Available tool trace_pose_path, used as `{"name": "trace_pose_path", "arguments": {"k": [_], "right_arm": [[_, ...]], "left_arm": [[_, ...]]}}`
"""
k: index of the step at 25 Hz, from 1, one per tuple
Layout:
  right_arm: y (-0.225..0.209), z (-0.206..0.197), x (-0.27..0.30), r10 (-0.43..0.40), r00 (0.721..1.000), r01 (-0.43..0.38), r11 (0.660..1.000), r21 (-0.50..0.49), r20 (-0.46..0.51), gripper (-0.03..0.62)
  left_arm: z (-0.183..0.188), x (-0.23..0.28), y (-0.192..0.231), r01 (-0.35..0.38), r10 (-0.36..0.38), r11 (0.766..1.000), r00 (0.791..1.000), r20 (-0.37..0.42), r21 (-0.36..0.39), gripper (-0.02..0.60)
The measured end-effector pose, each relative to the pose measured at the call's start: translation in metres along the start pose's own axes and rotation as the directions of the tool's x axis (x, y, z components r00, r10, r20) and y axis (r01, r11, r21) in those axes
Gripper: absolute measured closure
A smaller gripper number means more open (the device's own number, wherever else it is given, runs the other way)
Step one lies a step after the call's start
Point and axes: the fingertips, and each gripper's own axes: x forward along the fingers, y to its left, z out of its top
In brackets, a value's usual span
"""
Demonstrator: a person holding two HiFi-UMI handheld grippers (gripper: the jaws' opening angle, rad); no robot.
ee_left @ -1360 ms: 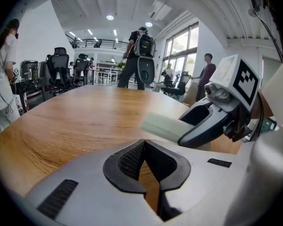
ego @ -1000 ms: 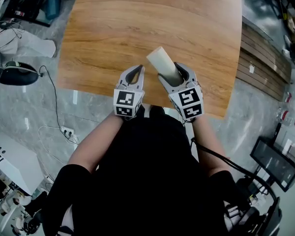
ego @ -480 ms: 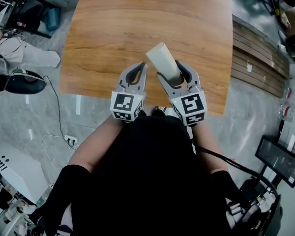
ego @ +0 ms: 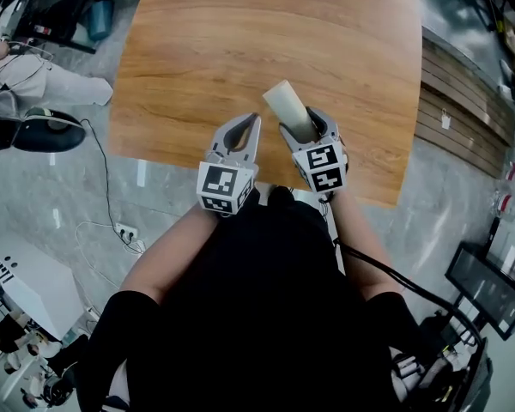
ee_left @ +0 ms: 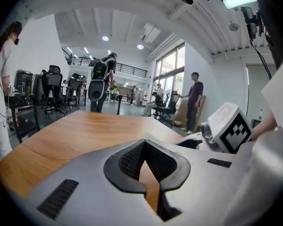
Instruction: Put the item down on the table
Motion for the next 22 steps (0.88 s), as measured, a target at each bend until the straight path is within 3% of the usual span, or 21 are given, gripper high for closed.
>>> {"name": "trace_pose_path", "arguments": {"k": [9,22], "right_arm": [[0.003,-0.071,0.071,0.045,0.97,-0.056,0.997,-0.043,-0.239,0.322],[0.01,-0.082,0.081,0.09,0.943,-0.101,0.995,-0.019,-0.319,0.322]], "left_arm": [[-0.027,0.001,0.016,-0.028,0.027,1.0,0.998,-0.059,-0.014,0.578],[-0.036,-0.001,0.026,-0.045,0.042,0.998,0.997,-0.065,-0.05,0.578]]}}
